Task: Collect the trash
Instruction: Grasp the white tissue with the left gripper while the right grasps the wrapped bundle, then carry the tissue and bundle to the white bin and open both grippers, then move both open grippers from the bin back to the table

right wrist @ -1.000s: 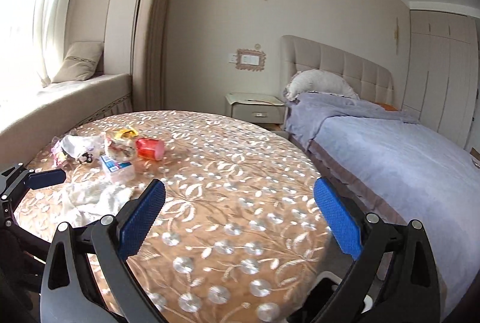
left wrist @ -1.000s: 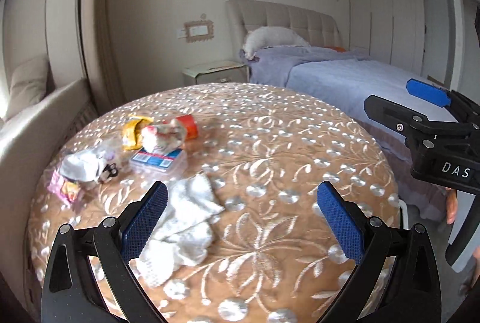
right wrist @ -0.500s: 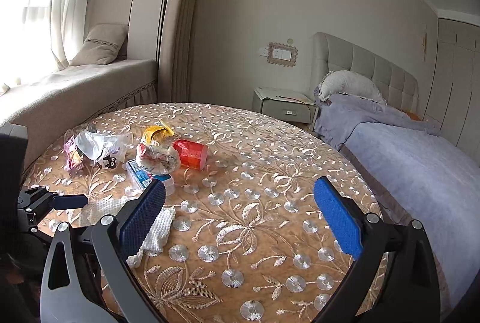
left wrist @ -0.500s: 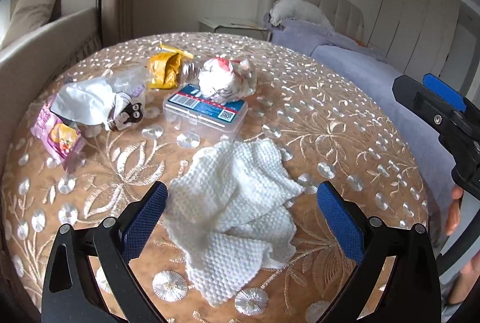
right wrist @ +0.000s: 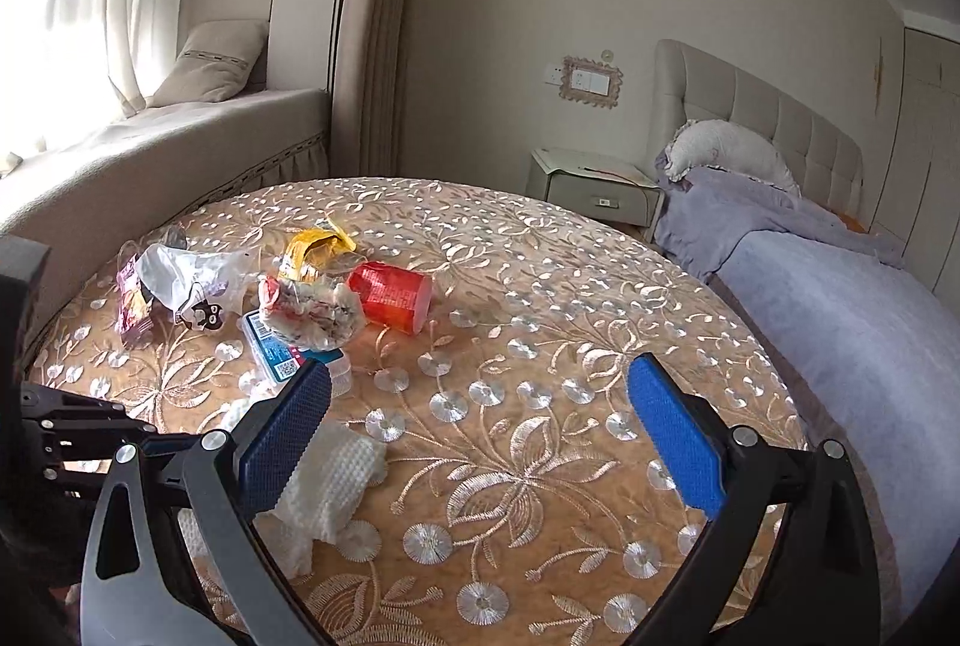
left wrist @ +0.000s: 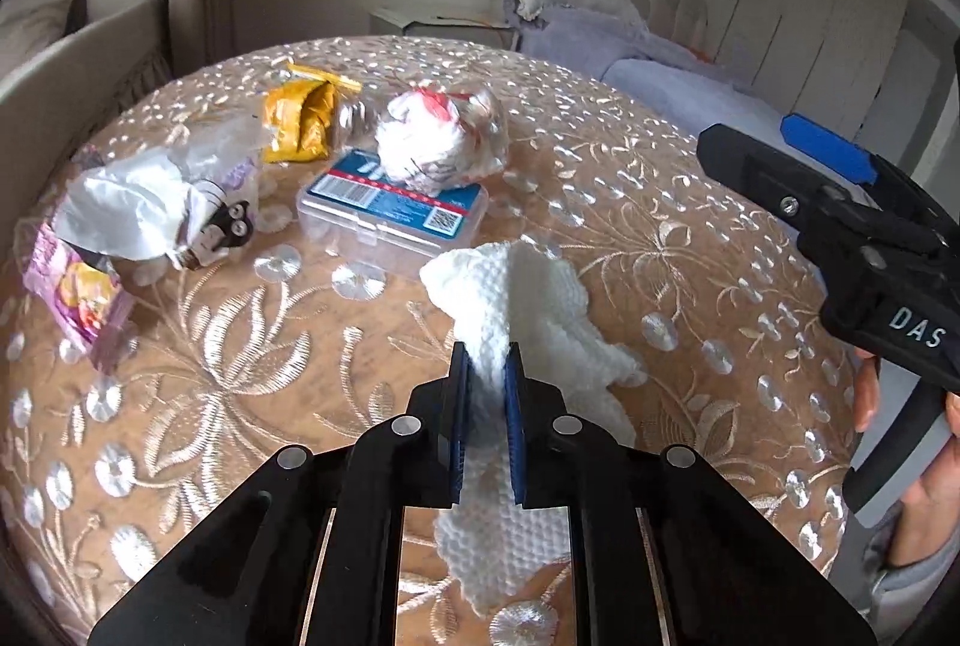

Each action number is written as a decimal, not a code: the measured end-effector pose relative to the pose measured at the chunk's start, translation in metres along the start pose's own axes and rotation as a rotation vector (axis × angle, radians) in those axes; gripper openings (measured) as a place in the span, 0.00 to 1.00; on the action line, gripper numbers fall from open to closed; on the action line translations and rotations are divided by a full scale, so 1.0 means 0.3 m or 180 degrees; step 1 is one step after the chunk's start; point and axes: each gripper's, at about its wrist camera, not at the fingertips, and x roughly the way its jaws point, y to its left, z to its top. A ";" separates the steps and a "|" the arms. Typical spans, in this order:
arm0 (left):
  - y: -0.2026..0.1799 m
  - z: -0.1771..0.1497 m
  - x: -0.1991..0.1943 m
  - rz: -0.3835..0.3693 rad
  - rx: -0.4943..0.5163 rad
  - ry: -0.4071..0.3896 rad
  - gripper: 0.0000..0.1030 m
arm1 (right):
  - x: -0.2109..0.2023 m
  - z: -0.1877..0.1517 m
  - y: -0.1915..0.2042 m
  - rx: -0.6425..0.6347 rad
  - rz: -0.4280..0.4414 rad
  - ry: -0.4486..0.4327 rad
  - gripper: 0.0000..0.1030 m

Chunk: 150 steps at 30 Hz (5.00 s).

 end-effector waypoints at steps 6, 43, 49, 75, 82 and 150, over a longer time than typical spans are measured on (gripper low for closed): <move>0.053 0.031 -0.126 0.0223 0.0041 -0.0212 0.10 | 0.074 0.044 0.080 -0.0154 0.0158 0.0057 0.96; 0.035 0.090 -0.339 0.0217 0.0060 -0.0701 0.10 | 0.003 0.104 0.078 0.0010 0.0594 0.0067 0.57; -0.139 0.103 -0.306 -0.0061 0.0267 -0.0688 0.10 | -0.135 0.063 -0.075 0.0161 0.0309 -0.0049 0.57; -0.975 0.007 -0.032 -0.1289 0.1437 -0.0165 0.10 | -0.542 -0.356 -0.675 0.0835 -0.1158 0.0107 0.57; -1.149 -0.053 0.100 -0.1386 0.1659 0.0118 0.10 | -0.517 -0.483 -0.787 0.1021 -0.1266 0.0293 0.57; -1.420 -0.190 0.291 -0.1486 0.1882 0.0048 0.95 | -0.546 -0.676 -0.954 0.1258 -0.1339 0.0103 0.96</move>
